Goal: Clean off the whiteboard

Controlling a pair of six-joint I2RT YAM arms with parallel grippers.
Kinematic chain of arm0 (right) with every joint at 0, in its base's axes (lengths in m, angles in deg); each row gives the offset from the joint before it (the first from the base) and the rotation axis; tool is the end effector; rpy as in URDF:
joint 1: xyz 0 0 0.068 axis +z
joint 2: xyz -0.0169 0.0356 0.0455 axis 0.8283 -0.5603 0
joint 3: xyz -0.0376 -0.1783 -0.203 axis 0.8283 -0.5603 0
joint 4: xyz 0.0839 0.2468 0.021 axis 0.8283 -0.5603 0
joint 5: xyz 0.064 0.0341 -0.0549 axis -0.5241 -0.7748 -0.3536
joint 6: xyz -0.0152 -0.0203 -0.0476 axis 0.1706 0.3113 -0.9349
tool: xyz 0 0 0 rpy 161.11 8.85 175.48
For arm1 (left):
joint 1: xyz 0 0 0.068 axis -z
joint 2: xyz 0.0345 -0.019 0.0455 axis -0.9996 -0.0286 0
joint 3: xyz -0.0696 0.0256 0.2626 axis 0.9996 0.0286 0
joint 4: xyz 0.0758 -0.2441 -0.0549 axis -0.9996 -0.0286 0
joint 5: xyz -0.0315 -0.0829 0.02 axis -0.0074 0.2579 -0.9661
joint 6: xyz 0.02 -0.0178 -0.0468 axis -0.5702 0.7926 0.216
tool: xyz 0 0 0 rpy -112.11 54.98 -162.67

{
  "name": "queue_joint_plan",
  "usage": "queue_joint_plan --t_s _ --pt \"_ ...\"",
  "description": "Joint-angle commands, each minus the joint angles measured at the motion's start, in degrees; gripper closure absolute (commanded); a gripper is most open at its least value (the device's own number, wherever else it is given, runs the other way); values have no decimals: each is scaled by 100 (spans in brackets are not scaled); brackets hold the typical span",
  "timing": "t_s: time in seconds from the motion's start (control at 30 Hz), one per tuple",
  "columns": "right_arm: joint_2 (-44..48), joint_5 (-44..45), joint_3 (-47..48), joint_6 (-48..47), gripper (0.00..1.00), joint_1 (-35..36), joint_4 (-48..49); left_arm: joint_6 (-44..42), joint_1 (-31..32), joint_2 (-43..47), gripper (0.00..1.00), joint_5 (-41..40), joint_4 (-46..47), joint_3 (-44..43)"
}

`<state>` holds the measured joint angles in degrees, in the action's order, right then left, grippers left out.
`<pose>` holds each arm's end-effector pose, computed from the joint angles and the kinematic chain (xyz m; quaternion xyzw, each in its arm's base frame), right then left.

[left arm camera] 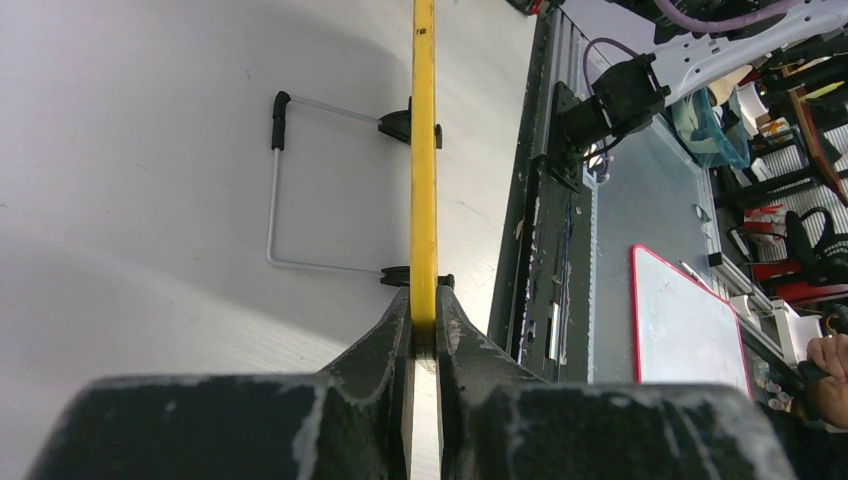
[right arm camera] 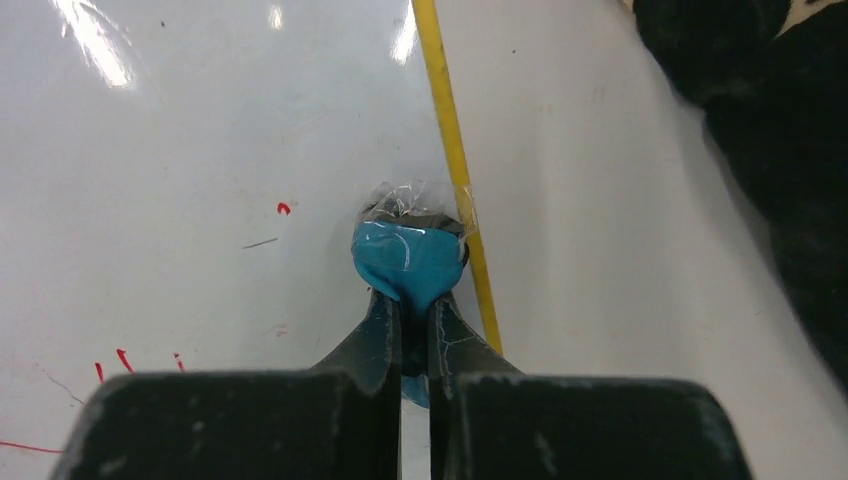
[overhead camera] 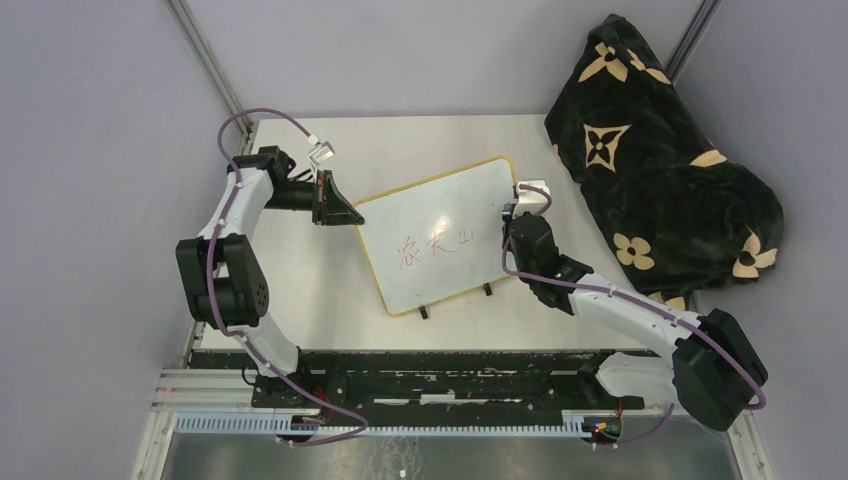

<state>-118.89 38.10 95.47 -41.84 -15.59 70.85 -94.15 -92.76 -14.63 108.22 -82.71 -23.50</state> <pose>0.2104 0.1512 0.2404 0.0146 0.8062 0.0321 0.5906 0.3148 -0.0103 0.2751 0.3312 0.7206 -0.5306 0.2991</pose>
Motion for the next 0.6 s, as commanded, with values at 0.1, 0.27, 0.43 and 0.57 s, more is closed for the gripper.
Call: queue_joint_plan --t_s 0.1,0.27,0.43,0.57 --pt "-51 -256 530 -190 99 -46 -122 -496 45 -126 97 -376 14 -87" --pt "-117 -804 309 58 99 -29 97 -550 50 -121 97 -368 -24 -56" --pt "-98 -1024 42 227 99 -19 236 -583 45 -85 97 -394 -56 -56" --pt "-15 -1142 -106 327 99 191 284 -575 45 -97 97 -381 -56 -65"
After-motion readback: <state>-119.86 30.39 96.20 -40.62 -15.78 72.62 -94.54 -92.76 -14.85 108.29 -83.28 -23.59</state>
